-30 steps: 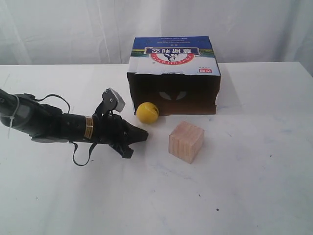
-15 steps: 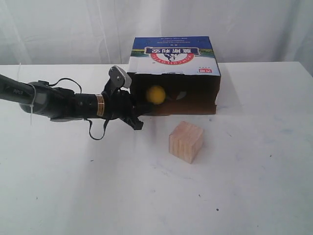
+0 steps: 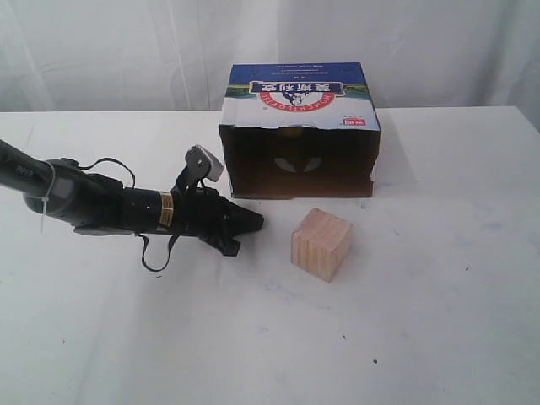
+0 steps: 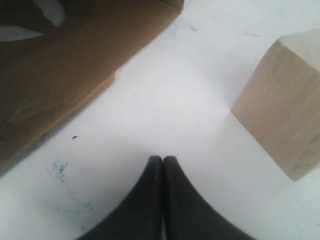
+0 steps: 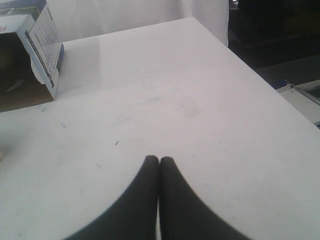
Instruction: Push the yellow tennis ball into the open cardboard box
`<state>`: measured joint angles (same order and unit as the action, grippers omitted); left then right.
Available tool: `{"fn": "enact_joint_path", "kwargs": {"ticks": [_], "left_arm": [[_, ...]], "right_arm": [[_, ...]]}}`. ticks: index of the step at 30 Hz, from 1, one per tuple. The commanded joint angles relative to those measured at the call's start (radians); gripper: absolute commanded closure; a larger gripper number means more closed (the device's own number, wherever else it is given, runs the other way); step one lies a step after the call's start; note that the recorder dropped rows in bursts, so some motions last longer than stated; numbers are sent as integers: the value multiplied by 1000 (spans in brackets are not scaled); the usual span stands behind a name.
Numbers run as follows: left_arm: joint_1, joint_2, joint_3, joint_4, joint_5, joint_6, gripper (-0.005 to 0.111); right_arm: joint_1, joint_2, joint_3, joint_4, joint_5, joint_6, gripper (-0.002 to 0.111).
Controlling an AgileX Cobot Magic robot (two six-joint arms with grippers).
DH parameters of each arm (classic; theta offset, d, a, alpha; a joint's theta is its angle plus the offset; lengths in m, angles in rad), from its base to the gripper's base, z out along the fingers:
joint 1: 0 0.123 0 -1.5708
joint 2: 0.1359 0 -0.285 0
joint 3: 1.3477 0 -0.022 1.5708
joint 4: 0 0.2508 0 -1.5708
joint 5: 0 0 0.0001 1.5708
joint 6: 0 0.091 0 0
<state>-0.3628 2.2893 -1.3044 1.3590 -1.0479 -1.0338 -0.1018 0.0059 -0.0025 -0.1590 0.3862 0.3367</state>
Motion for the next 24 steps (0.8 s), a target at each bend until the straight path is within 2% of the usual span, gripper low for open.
{"fn": "enact_joint_path", "kwargs": {"ticks": [1, 9, 13, 20, 22, 24], "left_arm": [[-2, -44, 82, -12, 123, -2, 107], [-2, -227, 167, -60, 428, 12, 107], [-2, -307, 189, -49, 660, -43, 107], [2, -411, 242, -60, 1094, -47, 107], [2, -442, 264, -73, 1176, -47, 107], [2, -482, 297, -73, 1196, -47, 107]], "right_arm": [[-4, -6, 2, -2, -12, 0, 108], [-4, -6, 2, -2, -10, 0, 108], [-4, -6, 2, -2, -10, 0, 108], [-4, -6, 2, -2, -12, 0, 108], [-4, -6, 2, -2, -12, 0, 108], [-4, -6, 2, -2, -12, 0, 108]]}}
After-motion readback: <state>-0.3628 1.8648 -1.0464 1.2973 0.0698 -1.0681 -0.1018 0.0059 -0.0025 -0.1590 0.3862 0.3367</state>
